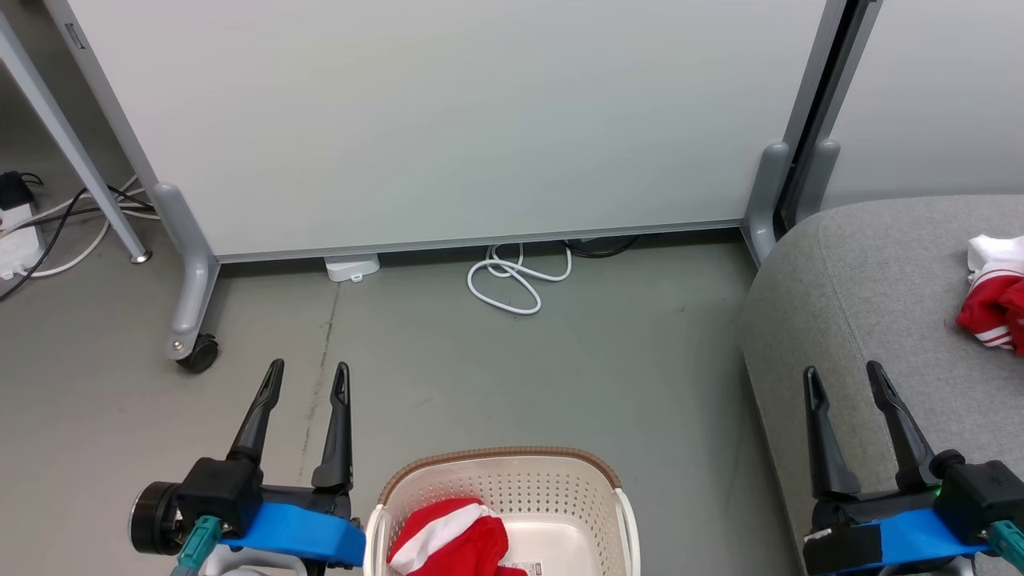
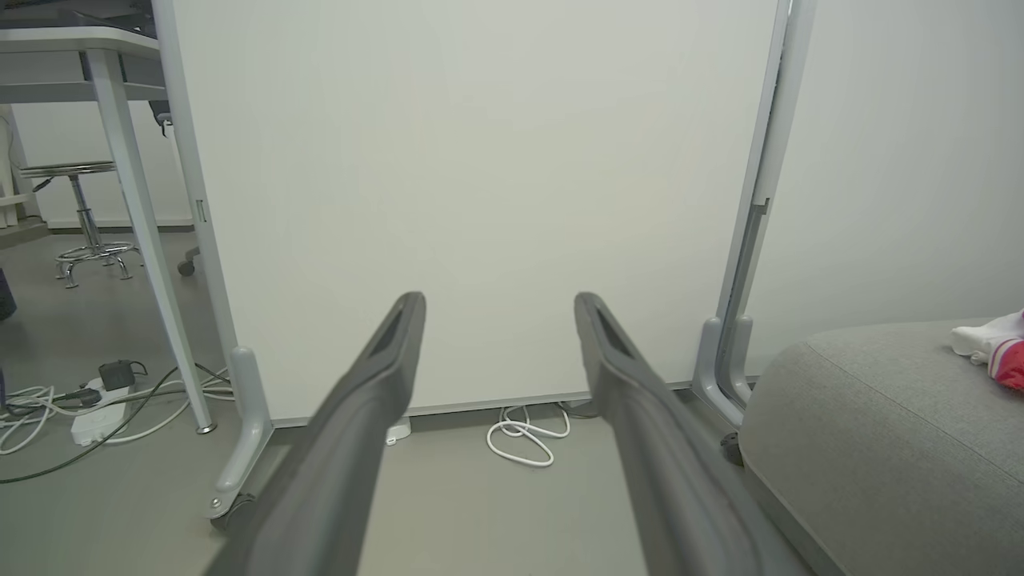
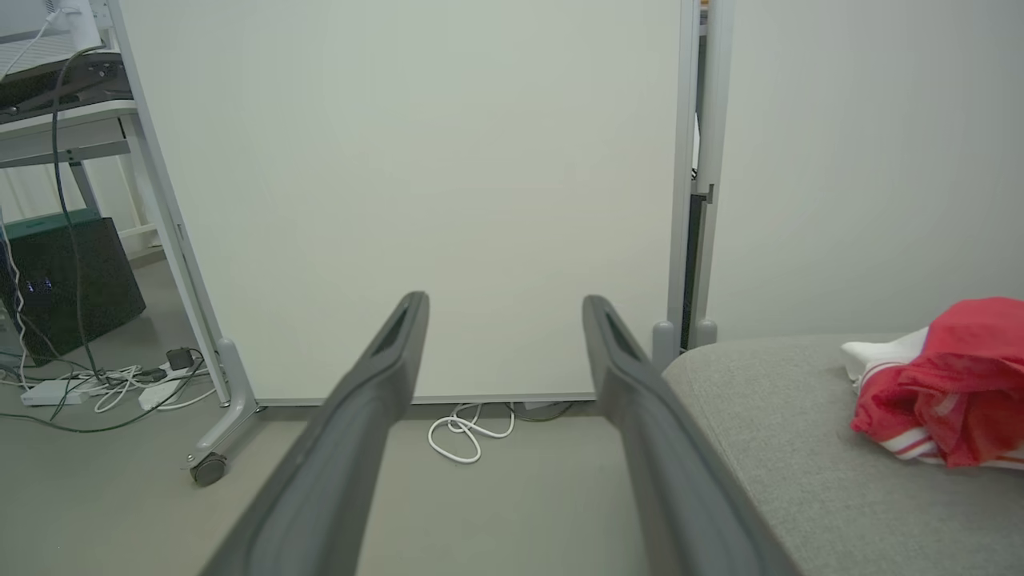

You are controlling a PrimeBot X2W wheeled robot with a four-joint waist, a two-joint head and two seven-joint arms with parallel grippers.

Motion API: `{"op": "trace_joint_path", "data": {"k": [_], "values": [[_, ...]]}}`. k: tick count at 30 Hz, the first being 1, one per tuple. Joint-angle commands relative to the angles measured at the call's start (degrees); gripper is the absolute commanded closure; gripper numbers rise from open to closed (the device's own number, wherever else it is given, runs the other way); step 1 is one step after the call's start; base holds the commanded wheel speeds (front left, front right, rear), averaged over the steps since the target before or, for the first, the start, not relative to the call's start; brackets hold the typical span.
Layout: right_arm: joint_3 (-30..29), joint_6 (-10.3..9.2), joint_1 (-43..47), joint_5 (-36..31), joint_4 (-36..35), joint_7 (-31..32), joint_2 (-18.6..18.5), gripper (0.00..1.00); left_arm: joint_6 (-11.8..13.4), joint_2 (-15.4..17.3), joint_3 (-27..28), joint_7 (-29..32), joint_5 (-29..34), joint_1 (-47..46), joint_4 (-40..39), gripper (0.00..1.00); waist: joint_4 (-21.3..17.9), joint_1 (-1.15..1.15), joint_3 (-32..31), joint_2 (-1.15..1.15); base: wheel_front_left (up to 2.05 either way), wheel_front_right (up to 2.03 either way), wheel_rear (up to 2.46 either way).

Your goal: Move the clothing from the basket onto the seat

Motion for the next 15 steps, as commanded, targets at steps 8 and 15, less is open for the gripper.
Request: {"op": "trace_joint_path", "data": {"k": [8,15], "values": [[0.2,0.03,0.7,0.3,0.2,-0.1,0.1,0.0,-0.5,-0.4,0.9,-0.2,0.8,0.2,0.4,0.0,0.0,0.0,0.1,0.0,0.0,0.0,0.0],[0.4,0.03,0.4,0.4,0.6,-0.1,0.1,0.0,-0.7,-0.6,1.1,-0.2,1.1,-0.2,0.8,0.0,-0.1,0.0,0.4,0.0,0.0,0.0,0.0]]}}
